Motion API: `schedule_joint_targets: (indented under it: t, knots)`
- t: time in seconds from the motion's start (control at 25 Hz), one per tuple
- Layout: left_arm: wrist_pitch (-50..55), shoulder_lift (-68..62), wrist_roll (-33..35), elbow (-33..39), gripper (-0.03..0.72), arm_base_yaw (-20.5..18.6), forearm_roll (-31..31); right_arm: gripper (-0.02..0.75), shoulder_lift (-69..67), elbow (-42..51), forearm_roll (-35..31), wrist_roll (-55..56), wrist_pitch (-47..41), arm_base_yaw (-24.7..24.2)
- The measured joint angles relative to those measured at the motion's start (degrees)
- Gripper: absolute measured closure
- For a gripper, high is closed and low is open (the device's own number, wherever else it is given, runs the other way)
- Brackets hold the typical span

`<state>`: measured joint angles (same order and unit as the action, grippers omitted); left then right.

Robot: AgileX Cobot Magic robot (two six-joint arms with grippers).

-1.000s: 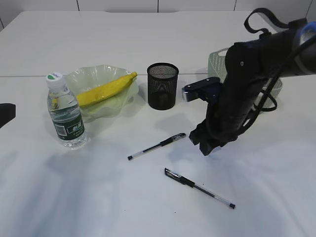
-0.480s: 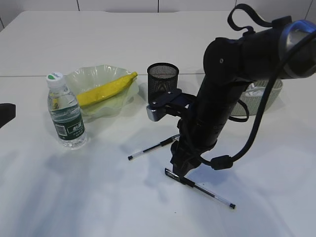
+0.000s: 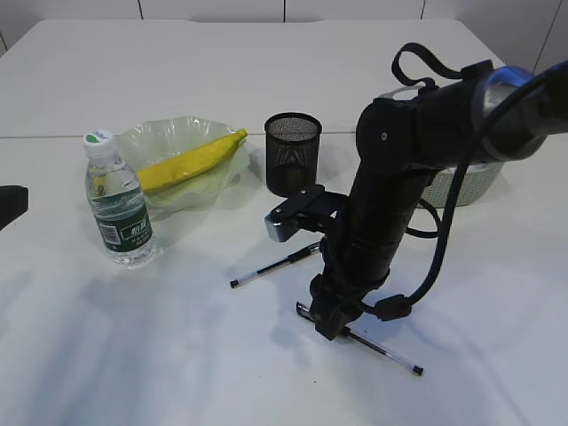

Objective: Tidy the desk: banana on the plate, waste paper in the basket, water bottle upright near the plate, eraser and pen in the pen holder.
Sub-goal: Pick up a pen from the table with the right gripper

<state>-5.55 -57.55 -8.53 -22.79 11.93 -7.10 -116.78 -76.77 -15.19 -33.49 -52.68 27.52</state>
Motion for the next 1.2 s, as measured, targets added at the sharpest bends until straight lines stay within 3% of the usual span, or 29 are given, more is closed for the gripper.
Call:
schedule_joint_targets:
  t: [0.36, 0.64, 0.88, 1.08, 1.2]
  knots:
    - [0.0, 0.0, 0.0, 0.0, 0.181, 0.0, 0.0, 0.372, -2.6, 0.0, 1.0, -0.1, 0.3, 0.0]
    - [0.0, 0.0, 0.0, 0.0, 0.181, 0.0, 0.0, 0.481, -3.0, 0.0, 1.4, -0.1, 0.6, 0.0]
    - [0.0, 0.0, 0.0, 0.0, 0.181, 0.0, 0.0, 0.51, -3.0, 0.0, 1.4, -0.1, 0.7, 0.0]
    - [0.0, 0.0, 0.0, 0.0, 0.181, 0.0, 0.0, 0.645, -3.1, 0.0, 1.4, -0.1, 0.7, 0.0]
    - [0.0, 0.0, 0.0, 0.0, 0.181, 0.0, 0.0, 0.679, -3.1, 0.0, 1.4, -0.1, 0.7, 0.0]
